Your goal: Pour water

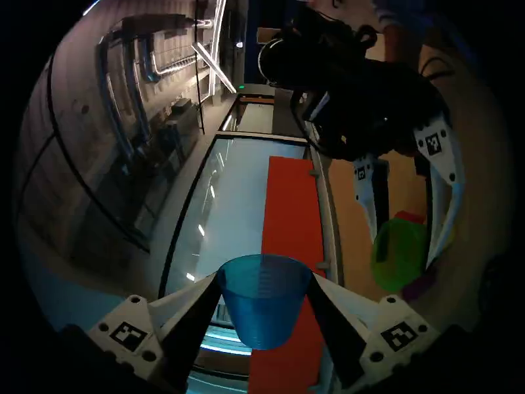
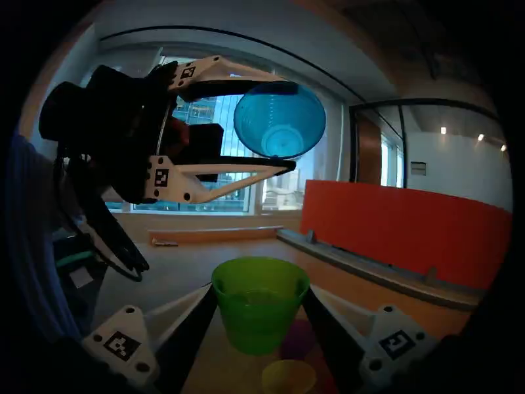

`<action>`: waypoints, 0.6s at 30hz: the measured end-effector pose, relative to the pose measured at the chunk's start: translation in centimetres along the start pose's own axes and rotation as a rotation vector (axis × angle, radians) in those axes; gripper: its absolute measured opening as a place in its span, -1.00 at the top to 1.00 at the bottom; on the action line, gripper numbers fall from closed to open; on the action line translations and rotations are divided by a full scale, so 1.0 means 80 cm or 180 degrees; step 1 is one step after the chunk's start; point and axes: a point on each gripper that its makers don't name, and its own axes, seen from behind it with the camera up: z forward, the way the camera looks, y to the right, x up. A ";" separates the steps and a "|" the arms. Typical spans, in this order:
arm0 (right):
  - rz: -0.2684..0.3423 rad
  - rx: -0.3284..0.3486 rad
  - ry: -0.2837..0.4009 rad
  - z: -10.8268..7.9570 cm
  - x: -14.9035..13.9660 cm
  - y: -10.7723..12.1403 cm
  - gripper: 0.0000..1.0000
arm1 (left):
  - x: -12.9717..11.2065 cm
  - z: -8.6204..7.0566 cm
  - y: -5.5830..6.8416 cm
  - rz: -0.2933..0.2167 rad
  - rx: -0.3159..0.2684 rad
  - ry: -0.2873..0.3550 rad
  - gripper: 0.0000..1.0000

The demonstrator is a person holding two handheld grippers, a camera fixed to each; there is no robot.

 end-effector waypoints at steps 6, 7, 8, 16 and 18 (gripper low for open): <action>0.0000 -0.0014 0.0014 -0.001 0.002 0.002 -0.81 | 0.003 0.000 0.005 -0.0504 -0.0032 0.0071 -0.76; 0.0000 -0.0018 0.0020 -0.001 0.002 0.003 -0.81 | 0.004 0.000 0.005 -0.0579 -0.0031 0.0083 -0.76; 0.0000 -0.0022 0.0025 -0.001 0.003 0.003 -0.81 | 0.004 0.000 0.006 -0.0646 -0.0031 0.0093 -0.76; 0.0002 -0.0042 0.0058 -0.003 0.008 0.005 -0.81 | -0.001 -0.003 0.002 -0.1196 -0.0011 0.0126 -0.76; 0.0003 -0.0043 0.0068 -0.004 0.009 0.005 -0.80 | -0.003 -0.004 0.000 -0.1331 0.0002 0.0127 -0.76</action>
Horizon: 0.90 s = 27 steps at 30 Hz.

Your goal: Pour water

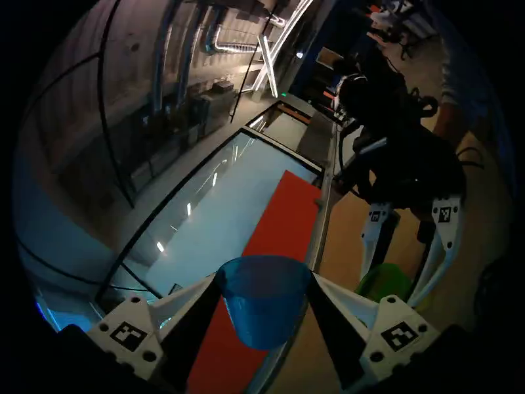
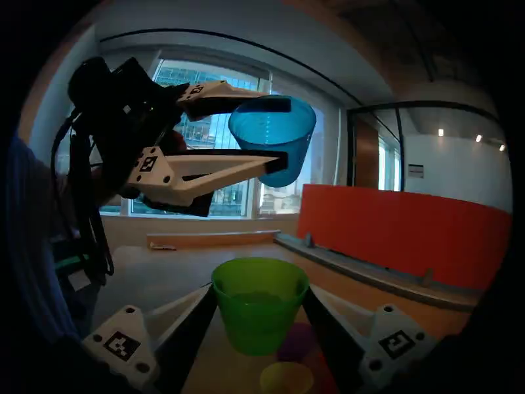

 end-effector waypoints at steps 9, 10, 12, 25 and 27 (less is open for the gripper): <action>0.0006 -0.0015 0.0041 -0.005 0.006 0.002 -0.81 | -0.014 -0.004 -0.009 -0.0607 0.0020 -0.0043 -0.76; 0.0013 -0.0015 0.0046 -0.005 0.007 0.002 -0.81 | -0.015 -0.004 -0.009 -0.0674 0.0023 -0.0046 -0.76; 0.0025 -0.0017 0.0057 -0.006 0.008 0.002 -0.81 | -0.018 -0.003 -0.011 -0.0818 0.0027 -0.0053 -0.76; 0.0028 -0.0056 0.0087 -0.010 0.015 0.006 -0.81 | -0.058 0.001 -0.018 -0.2070 0.0009 -0.0198 -0.76; 0.0026 -0.0059 0.0093 -0.010 0.017 0.007 -0.81 | -0.067 0.002 -0.022 -0.2290 0.0007 -0.0214 -0.76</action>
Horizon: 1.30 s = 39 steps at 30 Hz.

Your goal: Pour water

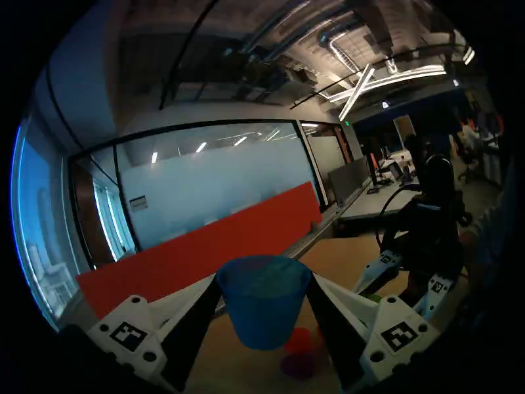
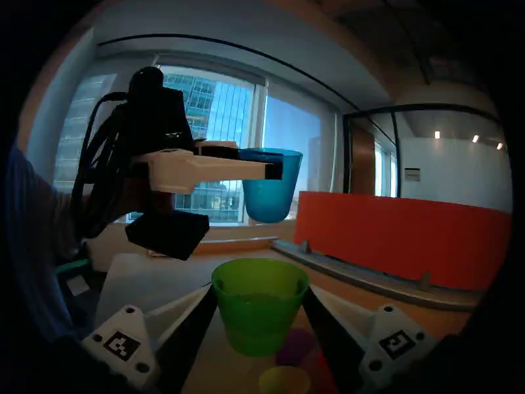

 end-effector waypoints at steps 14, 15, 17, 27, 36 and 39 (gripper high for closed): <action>-0.0006 -0.0011 0.0004 0.001 0.005 0.002 -0.81 | -0.017 0.004 -0.017 -0.0666 -0.0054 0.0009 -0.76; -0.0006 -0.0010 0.0004 0.001 0.005 0.001 -0.81 | -0.019 0.004 -0.018 -0.0675 -0.0053 0.0002 -0.76; -0.0003 -0.0012 0.0002 0.000 0.006 0.001 -0.80 | -0.024 0.003 -0.018 -0.0687 -0.0048 -0.0018 -0.76; 0.0031 -0.0163 -0.0011 -0.021 0.013 0.025 -0.81 | -0.068 -0.011 -0.018 -0.0721 0.0001 -0.0162 -0.77; 0.0068 -0.0385 -0.0079 -0.059 0.007 0.061 -0.81 | -0.109 -0.029 -0.013 -0.0752 0.0044 -0.0263 -0.77; 0.0063 -0.0479 -0.0097 -0.071 0.006 0.073 -0.81 | -0.118 -0.034 -0.011 -0.0781 0.0046 -0.0276 -0.77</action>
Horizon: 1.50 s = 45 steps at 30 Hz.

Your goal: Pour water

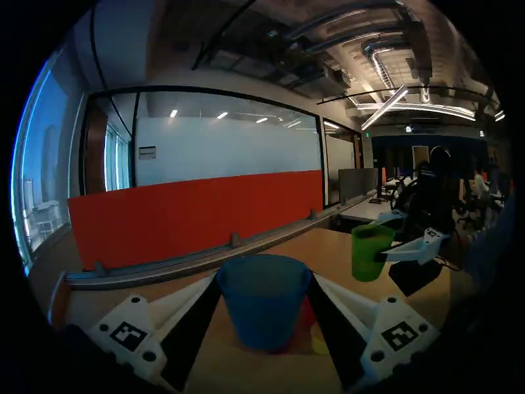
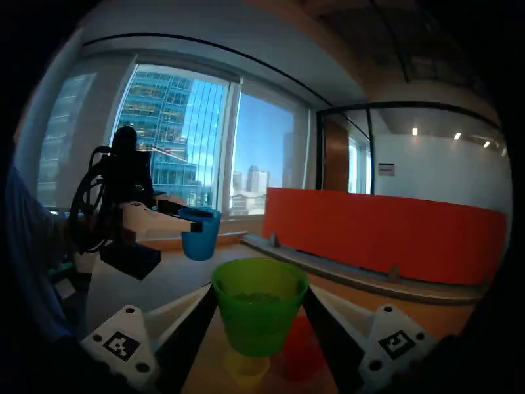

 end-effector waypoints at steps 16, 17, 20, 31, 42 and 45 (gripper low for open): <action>0.0017 -0.0306 -0.0030 -0.048 -0.001 0.050 -0.80 | -0.042 -0.022 0.004 0.0019 0.0047 -0.0101 -0.77; 0.0018 -0.0315 -0.0030 -0.050 -0.001 0.052 -0.80 | -0.044 -0.023 0.004 0.0016 0.0047 -0.0110 -0.77; 0.0023 -0.0333 -0.0035 -0.053 -0.001 0.056 -0.81 | -0.048 -0.023 0.004 0.0013 0.0046 -0.0135 -0.77; 0.0099 -0.0238 -0.0183 -0.056 -0.017 0.053 -0.81 | -0.066 -0.023 0.009 0.0039 -0.0010 -0.0283 -0.77; 0.0111 -0.0144 -0.0462 -0.056 -0.048 0.054 -0.82 | -0.099 -0.017 0.024 0.0137 -0.0140 -0.0551 -0.78; 0.0102 -0.0118 -0.0547 -0.056 -0.055 0.054 -0.82 | -0.110 -0.016 0.029 0.0171 -0.0182 -0.0643 -0.77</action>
